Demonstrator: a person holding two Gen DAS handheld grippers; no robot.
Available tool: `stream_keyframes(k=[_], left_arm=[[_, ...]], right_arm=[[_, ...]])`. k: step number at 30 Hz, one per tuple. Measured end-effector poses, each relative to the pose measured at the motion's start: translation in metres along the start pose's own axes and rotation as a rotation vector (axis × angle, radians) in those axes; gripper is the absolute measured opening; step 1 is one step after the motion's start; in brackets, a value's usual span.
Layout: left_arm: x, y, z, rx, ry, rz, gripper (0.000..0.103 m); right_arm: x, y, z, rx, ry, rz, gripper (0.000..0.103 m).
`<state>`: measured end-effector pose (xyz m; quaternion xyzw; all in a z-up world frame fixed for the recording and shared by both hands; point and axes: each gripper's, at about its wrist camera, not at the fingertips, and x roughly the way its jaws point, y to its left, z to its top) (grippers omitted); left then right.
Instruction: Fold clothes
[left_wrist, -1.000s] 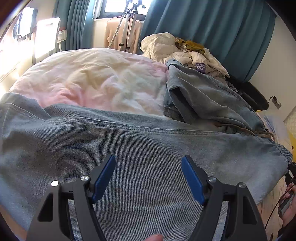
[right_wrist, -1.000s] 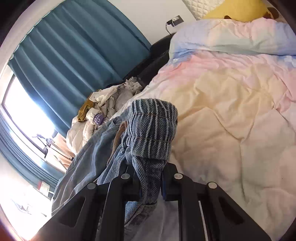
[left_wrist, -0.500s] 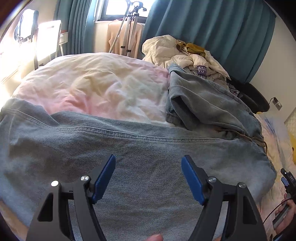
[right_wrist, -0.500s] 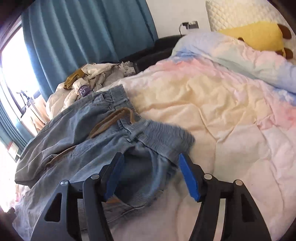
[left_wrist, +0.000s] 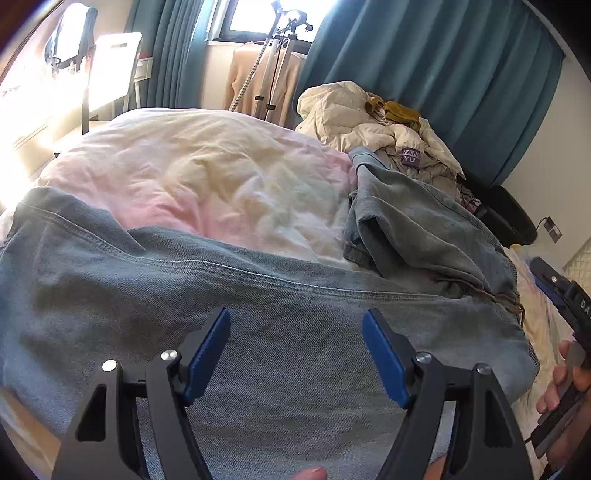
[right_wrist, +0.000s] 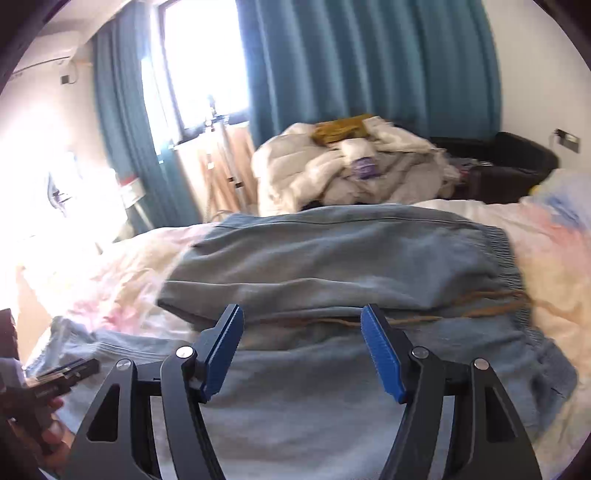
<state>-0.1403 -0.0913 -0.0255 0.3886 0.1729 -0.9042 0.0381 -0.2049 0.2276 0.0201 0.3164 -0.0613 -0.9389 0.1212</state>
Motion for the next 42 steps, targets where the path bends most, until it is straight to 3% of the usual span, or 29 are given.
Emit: stream_keyframes(k=[3, 8, 12, 15, 16, 17, 19, 22, 27, 32, 38, 42], left_arm=[[-0.002, 0.008, 0.005, -0.02, -0.017, 0.005, 0.076], [0.005, 0.022, 0.009, -0.092, -0.029, -0.033, 0.076], [0.016, 0.028, 0.006, -0.089, -0.033, -0.043, 0.076], [0.03, 0.038, 0.004, -0.119, -0.003, -0.067, 0.076], [0.034, 0.041, 0.004, -0.135, 0.009, -0.078, 0.076], [0.038, 0.044, 0.004, -0.151, 0.02, -0.085, 0.076], [0.042, 0.049, 0.003, -0.174, 0.027, -0.1, 0.076], [0.041, 0.048, 0.001, -0.179, 0.021, -0.11, 0.076], [0.038, 0.041, -0.002, -0.153, 0.009, -0.114, 0.076], [0.039, 0.03, -0.006, -0.114, 0.01, -0.125, 0.076], [0.049, 0.022, -0.01, -0.099, 0.028, -0.154, 0.076], [0.059, 0.018, -0.011, -0.102, 0.045, -0.142, 0.076]], right_arm=[[0.05, 0.058, 0.014, -0.049, 0.072, 0.087, 0.067], [0.12, 0.145, 0.02, -0.255, 0.139, 0.08, 0.067], [0.175, 0.175, 0.012, -0.347, 0.203, -0.046, 0.067], [0.201, 0.166, 0.008, -0.338, 0.248, -0.152, 0.064], [0.203, 0.161, 0.01, -0.314, 0.249, -0.141, 0.053], [0.201, 0.158, 0.012, -0.304, 0.241, -0.141, 0.033], [0.192, 0.153, 0.017, -0.292, 0.214, -0.128, 0.02], [0.165, 0.145, 0.035, -0.308, 0.135, -0.13, 0.013], [0.113, 0.094, 0.072, -0.202, 0.025, -0.142, 0.012], [0.069, -0.001, 0.096, 0.017, -0.049, -0.183, 0.012], [0.052, -0.126, 0.056, 0.265, -0.029, -0.218, 0.012], [0.067, -0.178, 0.005, 0.368, 0.028, -0.206, 0.012]])
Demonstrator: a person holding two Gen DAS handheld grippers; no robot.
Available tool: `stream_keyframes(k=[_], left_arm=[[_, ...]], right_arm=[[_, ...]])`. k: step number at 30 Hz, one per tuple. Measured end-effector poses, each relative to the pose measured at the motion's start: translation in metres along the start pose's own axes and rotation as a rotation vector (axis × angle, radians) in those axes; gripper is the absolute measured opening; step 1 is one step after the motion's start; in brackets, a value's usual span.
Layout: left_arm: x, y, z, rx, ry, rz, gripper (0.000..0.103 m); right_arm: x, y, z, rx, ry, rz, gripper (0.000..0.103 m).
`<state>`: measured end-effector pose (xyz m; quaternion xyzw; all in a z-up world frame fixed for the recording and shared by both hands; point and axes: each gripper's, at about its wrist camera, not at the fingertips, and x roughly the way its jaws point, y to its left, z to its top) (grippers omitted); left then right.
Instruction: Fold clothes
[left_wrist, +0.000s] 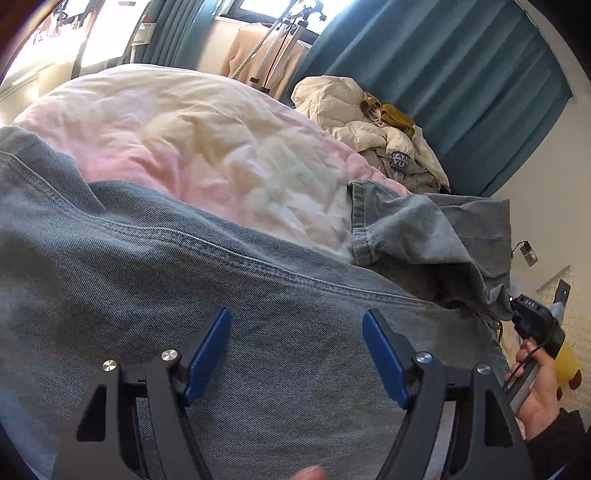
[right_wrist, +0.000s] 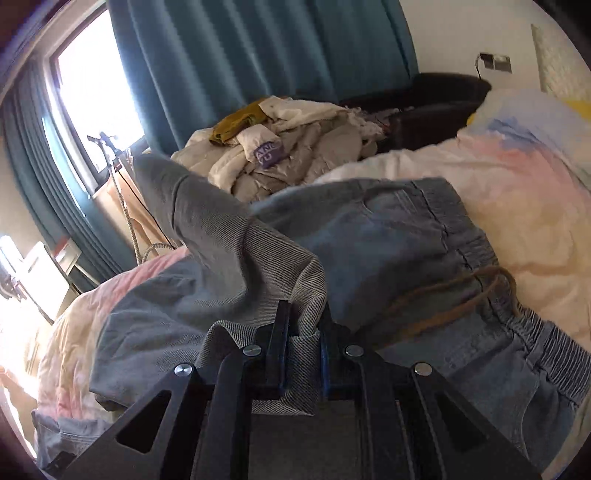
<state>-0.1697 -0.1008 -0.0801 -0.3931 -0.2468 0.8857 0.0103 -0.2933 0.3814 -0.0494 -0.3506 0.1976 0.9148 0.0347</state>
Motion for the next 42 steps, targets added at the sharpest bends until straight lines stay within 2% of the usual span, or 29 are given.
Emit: stream_keyframes(k=[3, 9, 11, 14, 16, 20, 24, 27, 28, 30, 32, 34, 38, 42], left_arm=[[0.005, -0.004, -0.001, 0.007, 0.001, 0.018, 0.076], [0.015, -0.011, -0.001, 0.03, 0.006, 0.048, 0.076], [0.014, -0.011, -0.001, 0.029, 0.006, 0.048, 0.076], [0.011, -0.009, -0.002, 0.017, 0.005, 0.027, 0.076], [0.009, -0.008, -0.004, 0.013, 0.01, 0.016, 0.076], [0.004, -0.01, -0.007, 0.017, 0.019, -0.004, 0.076], [-0.005, -0.013, -0.012, 0.022, 0.029, -0.029, 0.076], [-0.012, -0.014, -0.016, 0.013, 0.025, -0.051, 0.076], [-0.015, -0.015, -0.017, 0.009, 0.022, -0.061, 0.076], [-0.019, -0.016, -0.019, -0.006, 0.008, -0.096, 0.076], [-0.021, -0.021, -0.019, -0.011, 0.001, -0.127, 0.076], [-0.018, -0.029, -0.017, -0.039, 0.011, -0.162, 0.076], [-0.003, -0.044, -0.013, -0.14, 0.033, -0.263, 0.076], [0.042, -0.067, -0.009, -0.289, 0.09, -0.418, 0.076]], right_arm=[[0.026, -0.034, -0.024, 0.089, 0.056, 0.029, 0.012], [0.036, -0.051, -0.031, 0.164, 0.087, 0.085, 0.017], [0.026, -0.054, -0.034, 0.188, 0.089, 0.088, 0.027], [0.007, -0.054, -0.039, 0.204, 0.103, 0.059, 0.034], [-0.007, -0.049, -0.043, 0.185, 0.137, 0.017, 0.035], [-0.045, -0.035, -0.057, 0.17, 0.164, -0.013, 0.035], [-0.09, -0.012, -0.075, 0.18, 0.158, 0.035, 0.035], [-0.121, 0.008, -0.094, 0.128, 0.122, 0.068, 0.041], [-0.125, 0.014, -0.099, 0.107, 0.112, 0.073, 0.046], [-0.128, 0.023, -0.103, 0.063, 0.12, 0.099, 0.053], [-0.13, 0.032, -0.107, 0.02, 0.127, 0.126, 0.071], [-0.13, 0.034, -0.106, -0.002, 0.112, 0.14, 0.077], [-0.125, 0.035, -0.103, -0.028, 0.091, 0.135, 0.077], [-0.122, 0.028, -0.102, -0.006, 0.083, 0.22, 0.077]])
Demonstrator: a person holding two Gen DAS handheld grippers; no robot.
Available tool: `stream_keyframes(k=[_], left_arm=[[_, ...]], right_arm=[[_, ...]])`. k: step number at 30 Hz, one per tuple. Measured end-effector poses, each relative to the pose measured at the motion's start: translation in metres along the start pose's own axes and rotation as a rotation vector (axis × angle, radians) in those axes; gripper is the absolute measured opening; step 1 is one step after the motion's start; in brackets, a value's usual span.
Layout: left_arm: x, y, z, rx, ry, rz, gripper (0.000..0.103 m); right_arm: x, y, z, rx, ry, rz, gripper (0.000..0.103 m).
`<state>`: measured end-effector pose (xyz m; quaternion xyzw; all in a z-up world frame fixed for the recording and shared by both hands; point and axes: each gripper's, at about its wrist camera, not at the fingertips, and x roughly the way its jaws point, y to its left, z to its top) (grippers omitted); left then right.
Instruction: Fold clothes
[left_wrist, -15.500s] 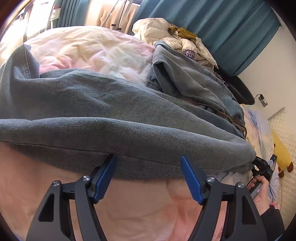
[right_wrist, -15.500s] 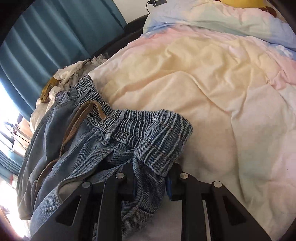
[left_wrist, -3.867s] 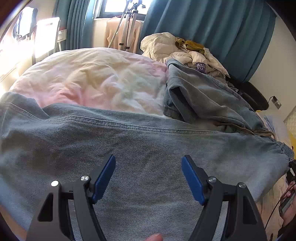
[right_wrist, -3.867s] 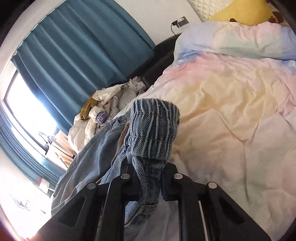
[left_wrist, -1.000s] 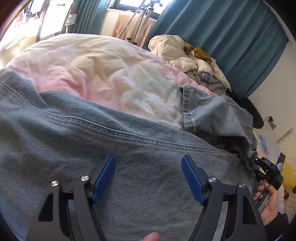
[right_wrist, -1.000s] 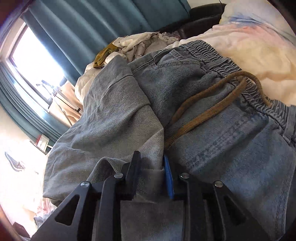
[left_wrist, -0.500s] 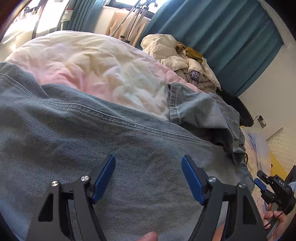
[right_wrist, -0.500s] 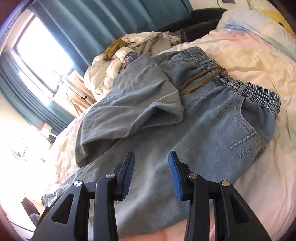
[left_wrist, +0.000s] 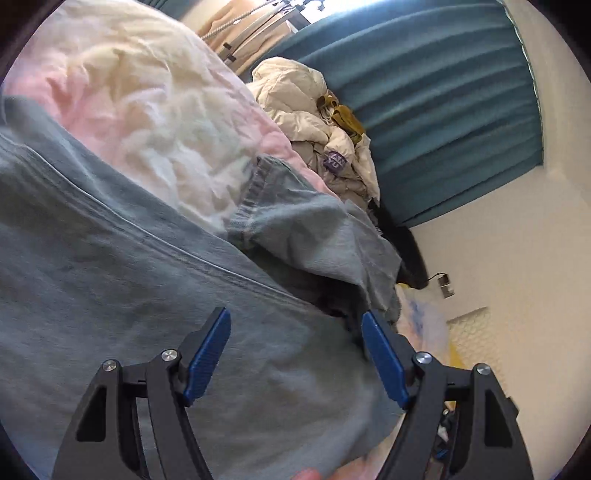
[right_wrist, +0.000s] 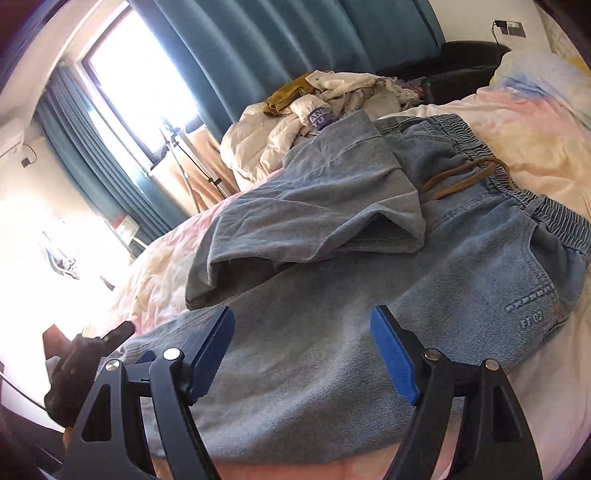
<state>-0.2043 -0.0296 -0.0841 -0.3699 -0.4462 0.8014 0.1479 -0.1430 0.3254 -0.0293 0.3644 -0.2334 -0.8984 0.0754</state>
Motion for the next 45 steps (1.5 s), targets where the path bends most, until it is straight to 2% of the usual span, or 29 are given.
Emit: stream_keyframes(k=[3, 8, 14, 17, 20, 23, 25, 26, 28, 36, 45], left_arm=[[0.042, -0.003, 0.005, -0.078, 0.029, -0.04, 0.076], [0.094, -0.003, 0.015, -0.166, 0.019, -0.048, 0.076], [0.113, -0.007, 0.033, -0.136, -0.072, -0.04, 0.075], [0.11, -0.003, 0.05, -0.135, -0.118, 0.016, 0.072], [0.108, 0.006, 0.07, -0.145, -0.15, 0.063, 0.063], [0.112, 0.01, 0.087, -0.142, -0.147, 0.109, 0.047], [0.112, 0.006, 0.096, -0.104, -0.158, 0.158, 0.027], [0.109, 0.002, 0.1, -0.077, -0.167, 0.179, 0.026], [0.1, -0.005, 0.108, -0.031, -0.192, 0.209, 0.011], [0.019, -0.028, 0.162, 0.092, -0.35, 0.299, 0.008], [-0.102, -0.041, 0.243, 0.232, -0.524, 0.467, 0.006]], right_arm=[[0.001, -0.008, -0.001, 0.033, 0.006, 0.017, 0.077], [0.009, -0.018, -0.001, 0.095, 0.03, 0.055, 0.077], [0.022, -0.033, -0.002, 0.151, 0.049, 0.064, 0.077], [0.029, -0.039, -0.004, 0.187, 0.068, 0.085, 0.077], [0.033, -0.04, -0.003, 0.19, 0.066, 0.087, 0.077], [0.037, -0.042, -0.003, 0.193, 0.066, 0.088, 0.077], [0.041, -0.044, -0.004, 0.194, 0.071, 0.082, 0.077], [0.043, -0.044, -0.005, 0.193, 0.075, 0.078, 0.077], [0.047, -0.044, -0.006, 0.184, 0.084, 0.067, 0.077], [0.055, -0.034, -0.012, 0.127, 0.096, 0.025, 0.077], [0.064, -0.022, -0.016, 0.077, 0.106, -0.028, 0.077]])
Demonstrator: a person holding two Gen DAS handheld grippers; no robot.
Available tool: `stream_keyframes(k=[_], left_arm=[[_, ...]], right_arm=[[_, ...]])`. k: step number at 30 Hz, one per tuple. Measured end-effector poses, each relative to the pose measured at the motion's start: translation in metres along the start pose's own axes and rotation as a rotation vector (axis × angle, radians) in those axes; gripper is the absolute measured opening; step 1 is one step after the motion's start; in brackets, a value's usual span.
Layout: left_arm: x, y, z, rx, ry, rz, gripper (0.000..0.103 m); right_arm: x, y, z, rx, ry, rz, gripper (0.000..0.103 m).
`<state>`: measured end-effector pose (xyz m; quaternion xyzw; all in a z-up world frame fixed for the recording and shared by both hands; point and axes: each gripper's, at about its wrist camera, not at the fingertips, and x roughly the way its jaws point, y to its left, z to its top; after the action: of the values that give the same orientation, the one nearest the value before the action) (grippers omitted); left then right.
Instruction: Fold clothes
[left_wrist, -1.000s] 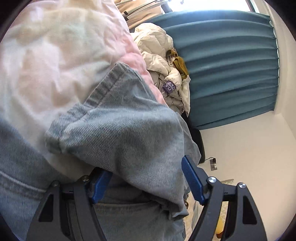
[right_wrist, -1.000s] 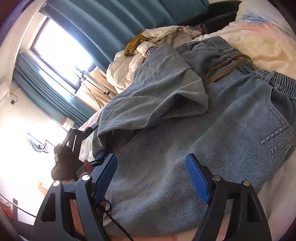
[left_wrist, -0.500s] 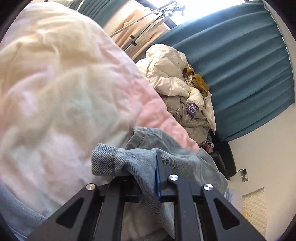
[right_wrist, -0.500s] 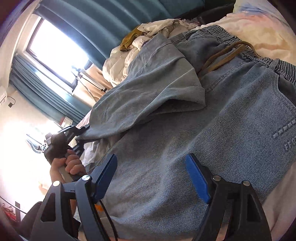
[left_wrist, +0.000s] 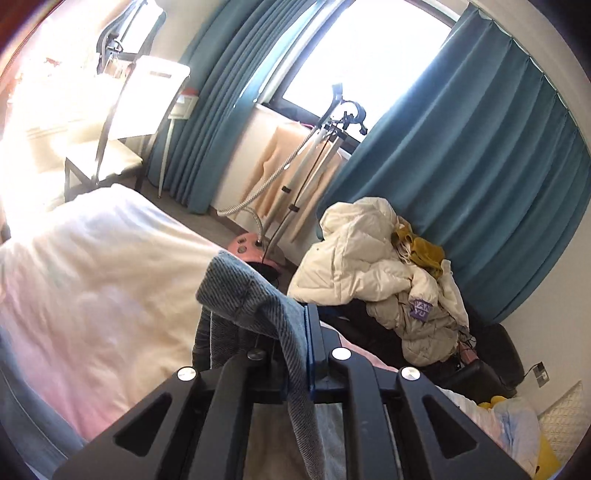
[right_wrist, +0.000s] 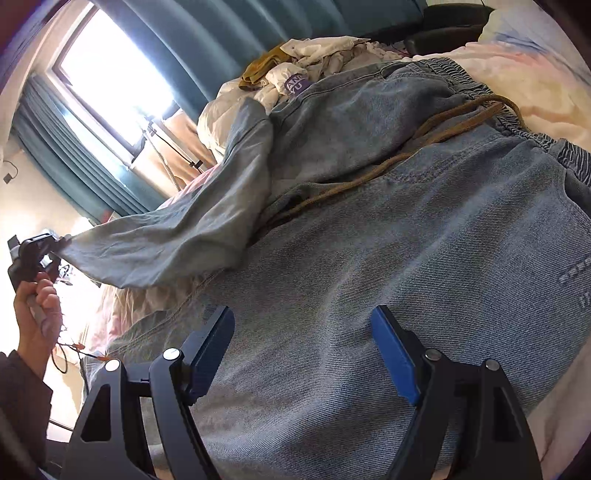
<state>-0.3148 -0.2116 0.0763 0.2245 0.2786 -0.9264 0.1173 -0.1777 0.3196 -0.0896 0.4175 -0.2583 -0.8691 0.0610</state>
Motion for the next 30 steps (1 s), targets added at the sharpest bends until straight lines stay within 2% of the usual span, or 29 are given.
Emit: stream_keyframes(k=[3, 8, 11, 15, 20, 24, 27, 30], left_arm=[[-0.013, 0.013, 0.032, 0.065, -0.059, 0.088, 0.006], [-0.016, 0.041, 0.073, 0.118, -0.096, 0.229, 0.005], [-0.022, 0.048, 0.097, 0.141, -0.11, 0.248, 0.005], [-0.031, 0.067, 0.11, 0.152, -0.145, 0.271, 0.005], [-0.01, 0.132, 0.076, 0.088, -0.056, 0.326, 0.005], [0.007, 0.178, 0.029, 0.006, 0.032, 0.314, 0.005], [0.015, 0.199, 0.007, -0.061, 0.078, 0.305, 0.005], [0.015, 0.204, 0.004, -0.102, 0.085, 0.291, 0.005]], right_arm=[[0.004, 0.002, -0.002, -0.009, 0.005, -0.015, 0.077], [0.011, 0.007, 0.0, -0.029, 0.008, -0.036, 0.077], [0.014, 0.01, 0.002, -0.045, 0.01, -0.049, 0.077], [0.015, 0.012, 0.006, -0.056, 0.014, -0.053, 0.077], [0.014, 0.009, 0.005, -0.068, 0.019, -0.064, 0.077], [0.014, 0.009, 0.005, -0.076, 0.02, -0.07, 0.078], [0.015, 0.009, 0.005, -0.078, 0.02, -0.073, 0.078], [0.016, 0.008, 0.005, -0.083, 0.024, -0.079, 0.078]])
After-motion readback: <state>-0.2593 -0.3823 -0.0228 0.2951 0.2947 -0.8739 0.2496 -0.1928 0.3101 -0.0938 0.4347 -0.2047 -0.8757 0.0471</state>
